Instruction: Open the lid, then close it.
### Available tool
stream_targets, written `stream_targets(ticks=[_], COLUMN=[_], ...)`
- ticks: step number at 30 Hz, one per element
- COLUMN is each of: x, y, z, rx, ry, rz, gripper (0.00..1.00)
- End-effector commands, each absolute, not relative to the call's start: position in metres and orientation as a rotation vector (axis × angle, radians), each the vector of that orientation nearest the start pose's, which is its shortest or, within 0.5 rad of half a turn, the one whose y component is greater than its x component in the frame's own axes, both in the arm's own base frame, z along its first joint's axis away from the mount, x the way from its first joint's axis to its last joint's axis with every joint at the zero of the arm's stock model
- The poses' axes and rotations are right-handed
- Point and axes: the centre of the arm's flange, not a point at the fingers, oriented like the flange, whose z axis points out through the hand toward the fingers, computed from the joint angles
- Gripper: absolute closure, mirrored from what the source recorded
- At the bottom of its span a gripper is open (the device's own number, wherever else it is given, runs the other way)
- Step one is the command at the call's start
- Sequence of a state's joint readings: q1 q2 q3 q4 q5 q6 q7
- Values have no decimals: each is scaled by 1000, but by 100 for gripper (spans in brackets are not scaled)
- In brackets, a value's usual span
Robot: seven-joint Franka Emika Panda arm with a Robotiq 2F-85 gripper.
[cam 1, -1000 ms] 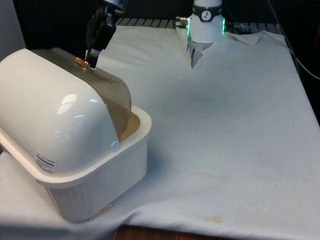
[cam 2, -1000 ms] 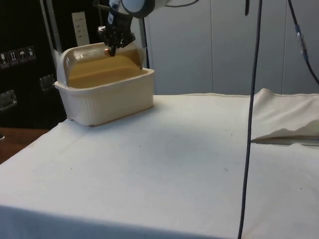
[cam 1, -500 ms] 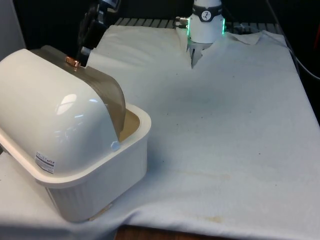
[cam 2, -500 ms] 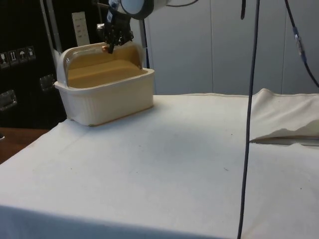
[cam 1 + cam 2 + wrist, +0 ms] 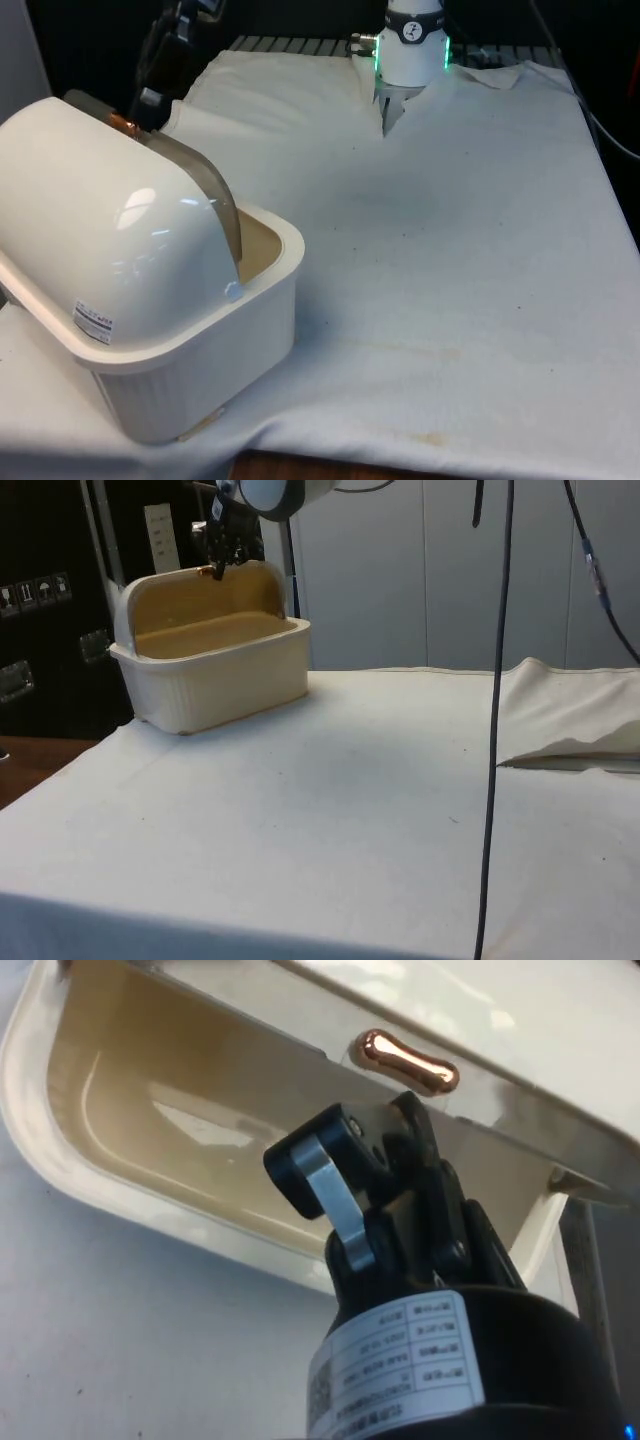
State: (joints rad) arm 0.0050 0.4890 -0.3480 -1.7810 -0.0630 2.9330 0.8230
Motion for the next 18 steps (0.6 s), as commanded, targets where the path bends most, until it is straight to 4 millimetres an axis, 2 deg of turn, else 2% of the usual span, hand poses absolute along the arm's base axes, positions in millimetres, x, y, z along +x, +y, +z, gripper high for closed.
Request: stream_targets(ticks=[1, 11, 18], x=[676, 678, 675], y=[-204, -195, -192], z=[376, 390, 407], rx=[-2571, -2564, -2550], ry=[1443, 1414, 1403], rz=[-1121, -1128, -1163], gripper=[100, 100, 100])
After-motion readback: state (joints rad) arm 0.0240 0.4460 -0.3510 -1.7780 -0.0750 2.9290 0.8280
